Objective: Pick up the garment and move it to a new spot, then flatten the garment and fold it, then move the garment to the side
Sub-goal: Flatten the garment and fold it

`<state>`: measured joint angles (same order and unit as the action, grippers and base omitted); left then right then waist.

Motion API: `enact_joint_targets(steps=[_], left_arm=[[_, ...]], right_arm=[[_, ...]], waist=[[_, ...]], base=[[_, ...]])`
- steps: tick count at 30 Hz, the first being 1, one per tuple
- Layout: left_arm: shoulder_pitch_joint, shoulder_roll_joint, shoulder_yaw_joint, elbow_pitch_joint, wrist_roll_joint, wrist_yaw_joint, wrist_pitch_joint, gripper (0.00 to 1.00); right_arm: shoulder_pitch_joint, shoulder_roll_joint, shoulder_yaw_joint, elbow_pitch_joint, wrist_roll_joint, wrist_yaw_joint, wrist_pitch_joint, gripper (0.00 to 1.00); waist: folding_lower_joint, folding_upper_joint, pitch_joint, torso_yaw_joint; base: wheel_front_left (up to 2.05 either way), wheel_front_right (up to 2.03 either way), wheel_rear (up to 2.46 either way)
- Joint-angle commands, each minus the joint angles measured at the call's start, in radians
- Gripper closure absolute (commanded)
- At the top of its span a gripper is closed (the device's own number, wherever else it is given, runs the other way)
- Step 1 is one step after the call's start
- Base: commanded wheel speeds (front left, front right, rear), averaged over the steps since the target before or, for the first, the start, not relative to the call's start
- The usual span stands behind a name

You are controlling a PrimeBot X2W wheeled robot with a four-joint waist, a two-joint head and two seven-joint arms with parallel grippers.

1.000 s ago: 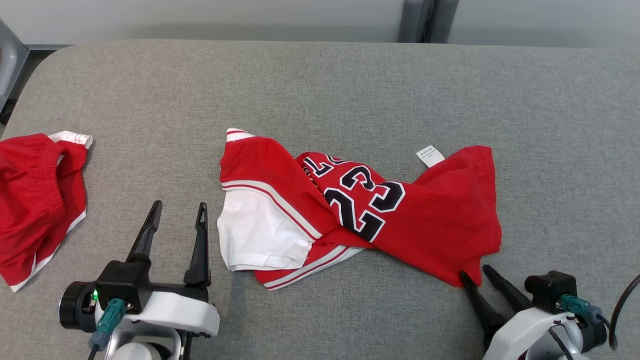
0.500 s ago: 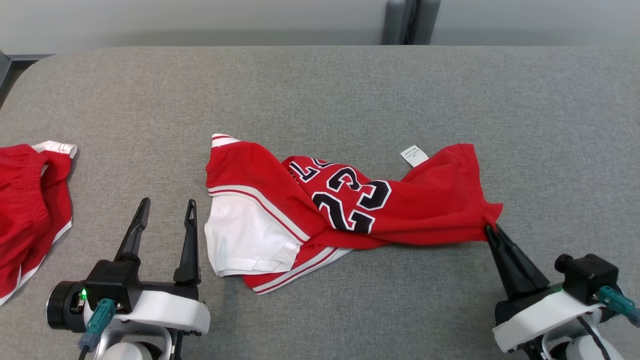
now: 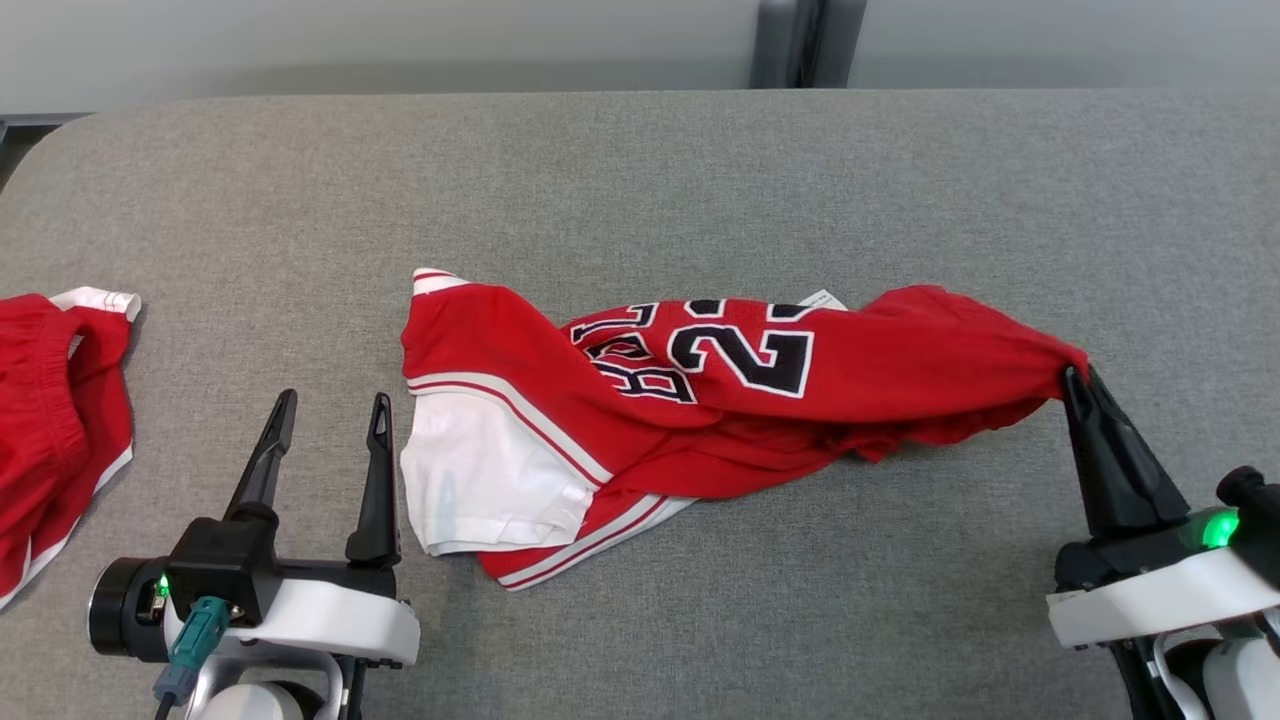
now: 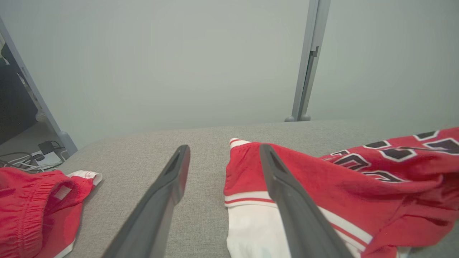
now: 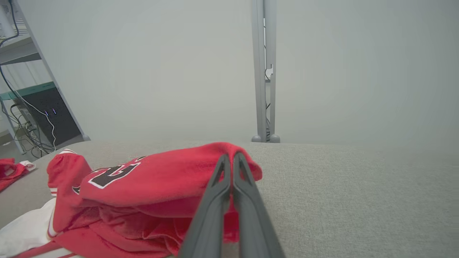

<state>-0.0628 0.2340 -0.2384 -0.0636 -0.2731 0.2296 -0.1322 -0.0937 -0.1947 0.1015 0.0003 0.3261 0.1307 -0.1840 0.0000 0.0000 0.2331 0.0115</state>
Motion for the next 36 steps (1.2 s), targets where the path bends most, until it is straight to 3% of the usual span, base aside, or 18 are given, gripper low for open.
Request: enact_joint_targets(steps=[1, 12, 21, 31, 32, 33, 34, 36], left_arm=[[-0.004, 0.003, 0.000, -0.008, 0.007, 0.003, 0.002, 0.00], [-0.052, -0.009, -0.021, -0.016, 0.015, 0.000, -0.016, 0.00], [-0.113, -0.029, -0.042, 0.003, 0.013, -0.010, -0.045, 0.00], [-0.159, -0.049, -0.055, 0.047, 0.004, -0.021, -0.083, 0.00], [-0.162, -0.052, -0.056, 0.052, 0.003, -0.022, -0.087, 0.00], [-0.163, -0.054, -0.057, 0.056, 0.002, -0.024, -0.089, 0.00], [-0.161, -0.055, -0.057, 0.060, 0.002, -0.024, -0.091, 0.00], [-0.160, -0.056, -0.054, 0.068, -0.003, -0.024, -0.095, 0.00]], right_arm=[[-0.017, -0.004, -0.020, -0.010, -0.008, 0.000, -0.005, 1.00], [-0.144, -0.028, -0.064, 0.103, 0.015, 0.000, -0.032, 1.00], [-0.368, -0.105, -0.036, 0.324, 0.052, 0.000, -0.062, 1.00], [-0.561, -0.158, 0.085, 0.612, 0.089, 0.000, -0.078, 1.00], [-0.574, -0.157, 0.097, 0.631, 0.090, 0.000, -0.080, 0.81], [-0.582, -0.154, 0.110, 0.647, 0.095, 0.000, -0.081, 0.50], [-0.585, -0.152, 0.120, 0.658, 0.099, 0.000, -0.082, 0.00], [-0.588, -0.148, 0.129, 0.665, 0.109, 0.000, -0.083, 0.00]], waist=[[0.0000, 0.0000, 0.006, 0.004], [0.0000, 0.0000, 0.072, 0.040], [0.0000, 0.0000, 0.168, 0.093], [0.0000, 0.0000, 0.214, 0.130], [0.0000, 0.0000, 0.214, 0.129], [0.0000, 0.0000, 0.214, 0.126], [0.0000, 0.0000, 0.214, 0.123], [0.0000, 0.0000, 0.210, 0.112]], base=[[0.00, 0.00, 0.00], [0.00, 0.00, 0.00], [0.00, 0.00, 0.00], [0.00, 0.00, 0.00], [0.00, 0.00, 0.00], [0.00, 0.00, 0.00], [0.00, 0.00, 0.00], [0.00, 0.00, 0.00]])
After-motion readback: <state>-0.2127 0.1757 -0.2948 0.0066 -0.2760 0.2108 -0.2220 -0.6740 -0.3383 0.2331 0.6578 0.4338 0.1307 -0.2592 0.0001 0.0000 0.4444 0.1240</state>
